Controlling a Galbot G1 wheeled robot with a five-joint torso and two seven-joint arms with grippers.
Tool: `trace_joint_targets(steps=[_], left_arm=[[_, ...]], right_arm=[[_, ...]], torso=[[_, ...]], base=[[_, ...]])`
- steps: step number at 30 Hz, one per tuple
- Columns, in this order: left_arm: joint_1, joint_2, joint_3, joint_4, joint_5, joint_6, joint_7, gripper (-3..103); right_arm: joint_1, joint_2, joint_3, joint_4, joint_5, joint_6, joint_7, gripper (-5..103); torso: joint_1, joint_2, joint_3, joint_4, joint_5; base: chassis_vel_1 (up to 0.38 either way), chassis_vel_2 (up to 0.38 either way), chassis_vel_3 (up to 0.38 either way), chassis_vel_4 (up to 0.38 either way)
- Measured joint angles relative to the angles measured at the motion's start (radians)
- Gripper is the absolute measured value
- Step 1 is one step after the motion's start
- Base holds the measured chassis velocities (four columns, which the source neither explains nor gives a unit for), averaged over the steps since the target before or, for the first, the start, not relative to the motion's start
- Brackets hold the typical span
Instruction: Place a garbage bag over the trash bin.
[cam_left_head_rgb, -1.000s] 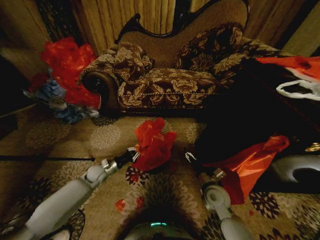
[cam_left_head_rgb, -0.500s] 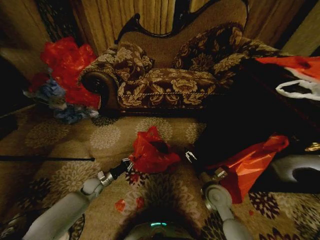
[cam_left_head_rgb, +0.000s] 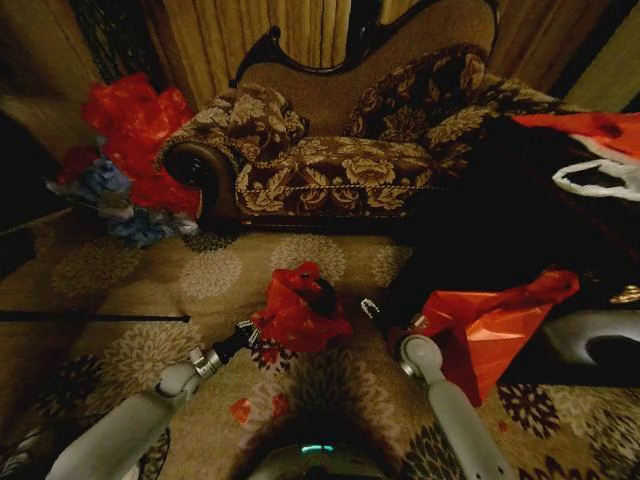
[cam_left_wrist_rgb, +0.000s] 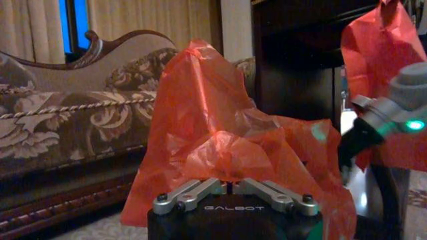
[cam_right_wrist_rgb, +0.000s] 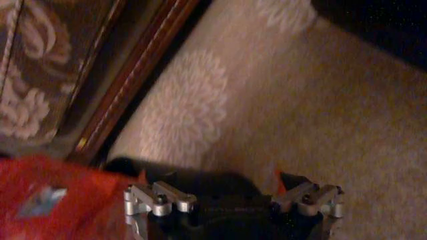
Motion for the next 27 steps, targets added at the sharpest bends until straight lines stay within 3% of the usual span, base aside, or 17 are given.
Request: trace_joint_targets(steps=[7,17,27], left_arm=[[-0.011,-0.001,0.004,0.018,-0.009,0.002,-0.003,0],[0.003,-0.004,-0.003,0.023,-0.01,0.002,-0.003,0],[0.007,-0.008,-0.008,0.026,-0.008,0.0,-0.003,0]], right_arm=[[-0.074,-0.018,-0.001,0.049,0.079,-0.051,-0.125,100],[-0.002,0.035,-0.039,-0.048,0.104,-0.053,-0.179,100],[-0.011,0.032,-0.064,-0.041,0.086,-0.064,-0.234,103]], torso=[[0.0,0.0,0.0,-0.0004,0.0],[0.0,0.0,0.0,0.0,0.0001],[0.0,0.0,0.0,-0.0002,0.0001]], base=[[0.0,0.0,0.0,0.0],[0.0,0.0,0.0,0.0],[0.0,0.0,0.0,0.0]])
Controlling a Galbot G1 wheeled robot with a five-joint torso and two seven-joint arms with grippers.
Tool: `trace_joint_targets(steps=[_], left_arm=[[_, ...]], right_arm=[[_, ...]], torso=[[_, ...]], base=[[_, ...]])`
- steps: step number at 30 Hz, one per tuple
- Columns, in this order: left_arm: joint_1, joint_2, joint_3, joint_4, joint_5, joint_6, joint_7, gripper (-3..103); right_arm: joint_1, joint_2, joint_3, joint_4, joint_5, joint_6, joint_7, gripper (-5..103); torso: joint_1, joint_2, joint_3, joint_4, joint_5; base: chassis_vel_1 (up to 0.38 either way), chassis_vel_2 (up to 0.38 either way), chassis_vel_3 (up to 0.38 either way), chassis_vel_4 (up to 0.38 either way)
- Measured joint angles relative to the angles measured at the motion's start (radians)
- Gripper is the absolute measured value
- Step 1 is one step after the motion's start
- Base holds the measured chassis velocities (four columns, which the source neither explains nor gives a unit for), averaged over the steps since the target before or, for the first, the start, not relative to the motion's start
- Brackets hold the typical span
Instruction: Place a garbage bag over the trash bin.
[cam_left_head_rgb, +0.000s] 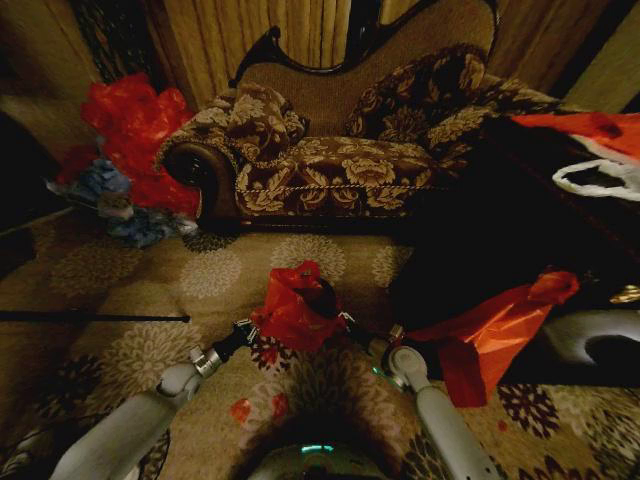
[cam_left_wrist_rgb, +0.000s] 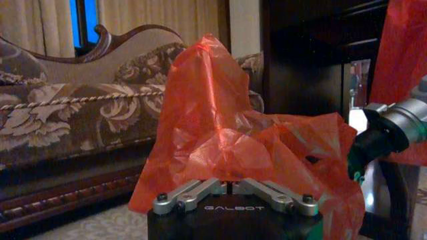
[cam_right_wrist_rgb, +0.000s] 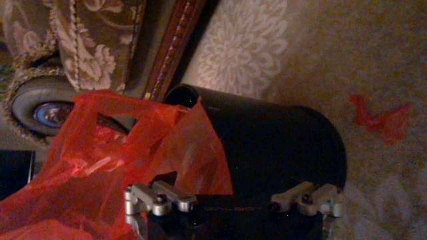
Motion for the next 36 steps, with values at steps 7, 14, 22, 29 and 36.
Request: trace_joint_targets(steps=[7,14,22,29,36], left_arm=[[0.008,-0.004,-0.002,0.0,0.001,-0.001,0.0,0],[0.013,-0.01,-0.002,0.0,0.005,-0.001,0.0,0],[0.015,-0.013,-0.004,-0.001,0.005,-0.001,-0.002,0],[0.013,-0.016,-0.003,0.0,0.004,-0.001,-0.003,0],[0.027,-0.021,0.0,-0.018,0.002,-0.001,-0.032,0]], right_arm=[[-0.013,-0.02,-0.016,0.005,-0.069,0.007,-0.093,80],[-0.002,-0.02,-0.049,-0.004,-0.153,0.048,-0.187,53],[-0.003,-0.031,-0.067,-0.019,-0.349,0.116,-0.275,26],[-0.016,-0.04,-0.068,-0.001,-0.438,0.149,-0.299,4],[-0.064,-0.057,-0.06,0.088,-0.544,0.209,-0.266,0]], torso=[[0.0,0.0,0.0,-0.0001,0.0],[0.0,0.0,0.0,0.0,0.0],[0.0,0.0,0.0,-0.0001,0.0001],[0.0,0.0,0.0,0.0,0.0001],[0.0,0.0,0.0,0.0001,0.0002]], base=[[0.0,0.0,0.0,0.0],[0.0,0.0,0.0,0.0],[0.0,0.0,0.0,0.0],[0.0,0.0,0.0,0.0],[0.0,0.0,0.0,0.0]])
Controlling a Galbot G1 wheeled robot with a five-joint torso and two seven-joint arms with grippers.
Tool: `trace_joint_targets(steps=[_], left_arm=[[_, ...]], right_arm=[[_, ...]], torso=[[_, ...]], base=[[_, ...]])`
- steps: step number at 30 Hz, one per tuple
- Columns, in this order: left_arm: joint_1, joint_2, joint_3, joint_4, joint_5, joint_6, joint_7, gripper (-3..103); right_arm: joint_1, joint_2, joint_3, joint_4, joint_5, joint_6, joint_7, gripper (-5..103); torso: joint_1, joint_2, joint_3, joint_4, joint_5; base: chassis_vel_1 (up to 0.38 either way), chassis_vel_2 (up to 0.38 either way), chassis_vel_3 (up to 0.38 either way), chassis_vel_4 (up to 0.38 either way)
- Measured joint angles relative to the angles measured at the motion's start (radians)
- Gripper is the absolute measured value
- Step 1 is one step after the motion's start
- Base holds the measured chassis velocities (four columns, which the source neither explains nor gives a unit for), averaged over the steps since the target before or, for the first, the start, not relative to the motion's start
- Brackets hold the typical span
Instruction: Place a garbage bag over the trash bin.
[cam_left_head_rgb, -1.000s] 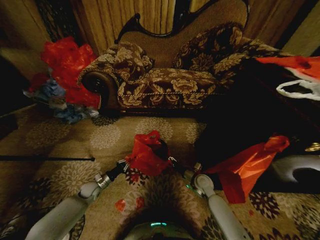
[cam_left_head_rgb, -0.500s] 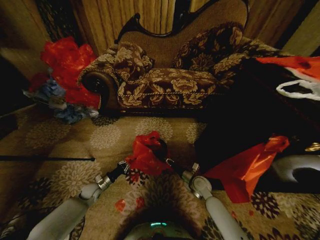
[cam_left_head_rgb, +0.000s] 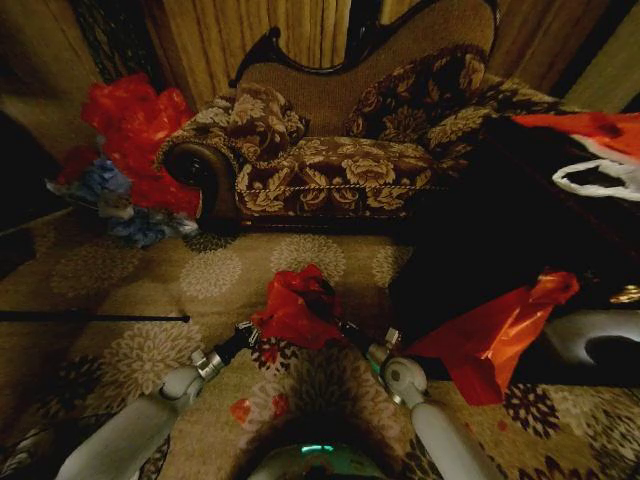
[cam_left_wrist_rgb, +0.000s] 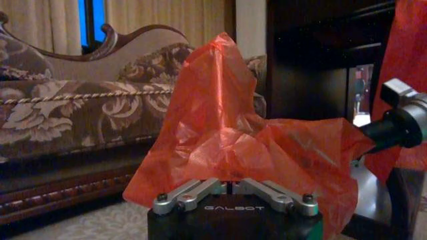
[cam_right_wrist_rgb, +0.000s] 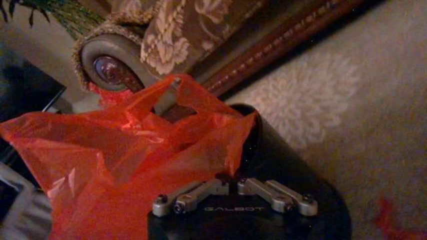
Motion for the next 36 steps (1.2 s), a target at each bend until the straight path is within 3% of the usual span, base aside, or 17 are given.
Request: trace_joint_targets(steps=[5,8,10,15,16,20,22,24,25,28,32,34,36], left_arm=[[0.009,-0.002,0.002,-0.024,-0.003,-0.001,-0.024,0],[0.022,-0.001,0.005,-0.059,0.005,0.009,-0.073,-3],[0.027,0.001,0.005,-0.073,0.007,0.015,-0.089,2],[0.041,0.005,0.01,-0.129,0.018,0.053,-0.186,24],[0.041,0.005,0.01,-0.129,0.018,0.053,-0.186,24],[0.0,-0.014,0.038,-0.14,0.019,0.091,-0.238,45],[-0.012,-0.019,0.046,-0.14,0.019,0.098,-0.247,45],[-0.054,-0.031,0.073,-0.141,0.016,0.113,-0.278,56],[-0.054,-0.031,0.073,-0.141,0.016,0.113,-0.278,56],[-0.101,-0.04,0.099,-0.139,0.011,0.13,-0.305,72],[-0.135,-0.041,0.114,-0.125,0.012,0.14,-0.309,83],[-0.134,-0.02,0.114,-0.122,0.011,0.14,-0.302,93],[-0.12,-0.002,0.106,-0.124,0.008,0.14,-0.286,97]], right_arm=[[-0.022,-0.011,0.0,0.068,-0.039,0.026,0.035,0],[-0.024,-0.018,0.0,0.146,-0.049,0.048,0.088,0],[-0.022,-0.02,0.0,0.171,-0.048,0.054,0.102,0],[0.017,-0.028,0.011,0.258,-0.035,0.074,0.14,0],[0.017,-0.028,0.011,0.258,-0.035,0.074,0.14,0],[0.051,-0.036,0.009,0.312,-0.019,0.076,0.143,0],[0.057,-0.038,0.007,0.321,-0.014,0.076,0.143,0],[0.071,-0.043,0.002,0.341,-0.004,0.076,0.143,0],[0.071,-0.043,0.002,0.341,-0.004,0.076,0.143,0],[0.091,-0.048,0.0,0.36,0.018,0.071,0.144,0],[0.11,-0.051,-0.006,0.361,0.034,0.068,0.144,0],[0.114,-0.045,-0.016,0.342,0.031,0.068,0.143,0],[0.114,-0.039,-0.022,0.329,0.024,0.072,0.14,0]], torso=[[0.0,0.0,0.0,-0.0002,0.0],[0.0,0.0,0.0,-0.0001,-0.0002],[0.0,0.0,0.0,-0.0001,-0.0002],[0.0,0.0,0.0,0.0,0.0],[0.0,0.0,0.0,0.0,0.0],[0.0,0.0,0.0,0.0,-0.0001],[0.0,0.0,0.0,0.0,-0.0002],[0.0,0.0,0.0,-0.0002,-0.0002],[0.0,0.0,0.0,-0.0002,-0.0002],[0.0,0.0,0.0,-0.0002,-0.0001],[0.0,0.0,0.0,-0.0003,-0.0002],[0.0,0.0,0.0,-0.0005,-0.0004],[0.0,0.0,0.0,-0.0005,0.0]], base=[[0.0,0.0,0.0,0.0],[0.0,0.0,0.0,0.0],[0.0,0.0,0.0,0.0],[0.0,0.0,0.0,0.0],[0.0,0.0,0.0,0.0],[0.0,0.0,0.0,0.0],[0.0,0.0,0.0,0.0],[0.0,0.0,0.0,0.0],[0.0,0.0,0.0,0.0],[0.0,0.0,0.0,0.0],[0.0,0.0,0.0,0.0],[0.0,0.0,0.0,0.0],[0.0,0.0,0.0,0.0]])
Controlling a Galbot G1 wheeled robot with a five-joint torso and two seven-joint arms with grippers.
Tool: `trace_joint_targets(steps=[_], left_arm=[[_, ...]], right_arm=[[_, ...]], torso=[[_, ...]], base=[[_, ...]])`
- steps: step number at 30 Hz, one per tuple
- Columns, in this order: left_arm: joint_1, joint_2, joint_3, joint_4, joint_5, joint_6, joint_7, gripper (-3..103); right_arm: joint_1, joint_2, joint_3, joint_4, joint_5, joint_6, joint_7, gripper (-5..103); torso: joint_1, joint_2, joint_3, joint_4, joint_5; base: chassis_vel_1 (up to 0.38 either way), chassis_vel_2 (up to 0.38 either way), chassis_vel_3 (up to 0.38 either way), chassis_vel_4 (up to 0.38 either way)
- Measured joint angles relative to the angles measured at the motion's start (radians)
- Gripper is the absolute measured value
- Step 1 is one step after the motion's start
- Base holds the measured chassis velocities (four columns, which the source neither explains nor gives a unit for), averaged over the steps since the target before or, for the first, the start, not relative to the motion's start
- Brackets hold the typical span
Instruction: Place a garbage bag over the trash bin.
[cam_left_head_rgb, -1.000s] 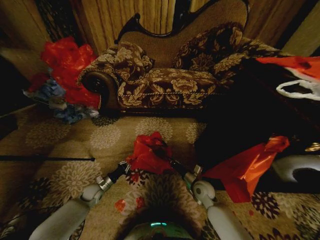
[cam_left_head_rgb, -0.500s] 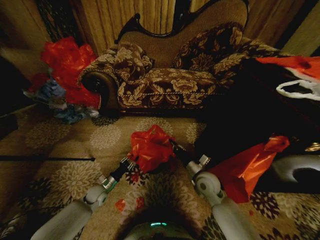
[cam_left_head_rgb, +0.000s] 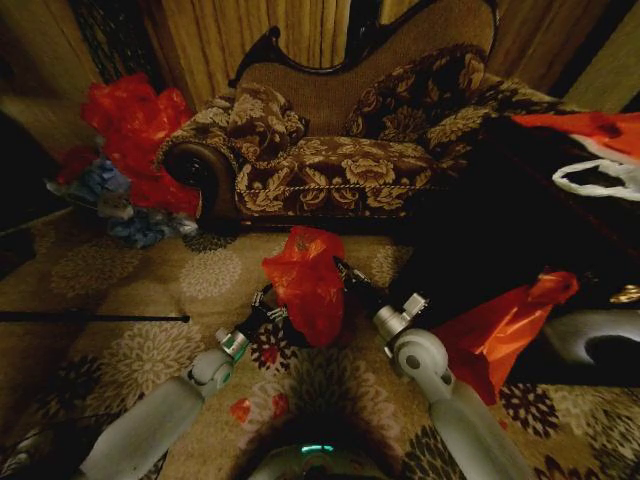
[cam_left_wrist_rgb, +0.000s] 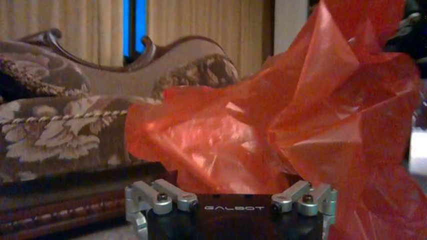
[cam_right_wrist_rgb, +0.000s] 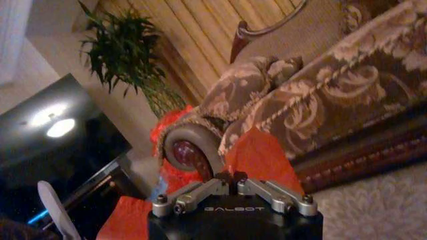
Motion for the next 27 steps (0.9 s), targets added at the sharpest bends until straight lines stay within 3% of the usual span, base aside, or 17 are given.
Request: trace_joint_targets(steps=[2,5,7,8,9,12,13,15,18,19,20,22,24,27], left_arm=[[0.028,0.028,-0.02,-0.007,-0.014,0.0,0.031,99],[0.141,0.118,-0.11,-0.049,-0.113,0.005,0.166,100],[0.159,0.137,-0.126,-0.056,-0.143,0.007,0.199,100],[0.194,0.176,-0.172,-0.068,-0.219,0.015,0.282,100],[0.194,0.176,-0.172,-0.068,-0.219,0.015,0.282,100],[0.214,0.225,-0.268,-0.058,-0.349,0.054,0.445,100],[0.214,0.225,-0.268,-0.058,-0.349,0.054,0.445,100],[0.167,0.233,-0.284,-0.036,-0.424,0.089,0.508,100],[0.101,0.227,-0.275,-0.027,-0.471,0.122,0.473,96],[0.068,0.219,-0.263,-0.022,-0.473,0.138,0.429,93],[0.031,0.206,-0.243,-0.016,-0.451,0.161,0.366,94],[-0.01,0.184,-0.218,-0.019,-0.405,0.198,0.296,96],[-0.018,0.177,-0.212,-0.025,-0.39,0.207,0.276,97],[-0.103,0.134,-0.123,-0.023,-0.301,0.262,0.154,99]], right_arm=[[-0.001,0.013,-0.009,-0.017,-0.01,0.005,-0.003,0],[0.01,0.048,-0.028,-0.047,-0.025,0.01,-0.007,0],[0.014,0.054,-0.032,-0.052,-0.027,0.012,-0.008,0],[0.018,0.057,-0.036,-0.055,-0.029,0.012,-0.009,0],[0.018,0.057,-0.036,-0.055,-0.029,0.012,-0.009,0],[0.015,0.054,-0.039,-0.052,-0.029,0.012,-0.011,0],[0.015,0.054,-0.039,-0.052,-0.029,0.012,-0.011,0],[0.009,0.052,-0.04,-0.046,-0.029,0.012,-0.012,0],[0.005,0.049,-0.043,-0.041,-0.03,0.011,-0.013,0],[0.002,0.046,-0.044,-0.036,-0.03,0.011,-0.013,0],[-0.001,0.042,-0.045,-0.032,-0.03,0.011,-0.013,0],[-0.004,0.036,-0.053,-0.027,-0.03,0.01,-0.013,0],[-0.003,0.035,-0.058,-0.027,-0.03,0.01,-0.013,0],[-0.002,0.027,-0.076,-0.027,-0.029,0.01,-0.015,0]], torso=[[0.0,0.0,0.0,0.0002,-0.0004],[0.0,0.0,0.0,0.0011,-0.0005],[0.0,0.0,0.0,0.001,-0.0005],[0.0,0.0,0.0,0.0009,-0.0005],[0.0,0.0,0.0,0.0009,-0.0005],[0.0,0.0,0.0,0.0005,0.0002],[0.0,0.0,0.0,0.0005,0.0002],[0.0,0.0,0.0,0.0004,-0.0005],[0.0,0.0,0.0,0.0003,0.0],[0.0,0.0,0.0,0.0001,0.0002],[0.0,0.0,0.0,-0.0001,0.0],[0.0,0.0,0.0,-0.0002,-0.0005],[0.0,0.0,0.0,-0.0001,-0.0004],[0.0,0.0,0.0,0.0006,-0.0004]], base=[[0.0,0.0,0.0,0.0],[0.0,0.0,0.0,0.0],[0.0,0.0,0.0,0.0],[0.0,0.0,0.0,0.0],[0.0,0.0,0.0,0.0],[0.0,0.0,0.0,0.0],[0.0,0.0,0.0,0.0],[0.0,0.0,0.0,0.0],[0.0,0.0,0.0,0.0],[0.0,0.0,0.0,0.0],[0.0,0.0,0.0,0.0],[0.0,0.0,0.0,0.0],[0.0,0.0,0.0,0.0],[0.0,0.0,0.0,0.0]])
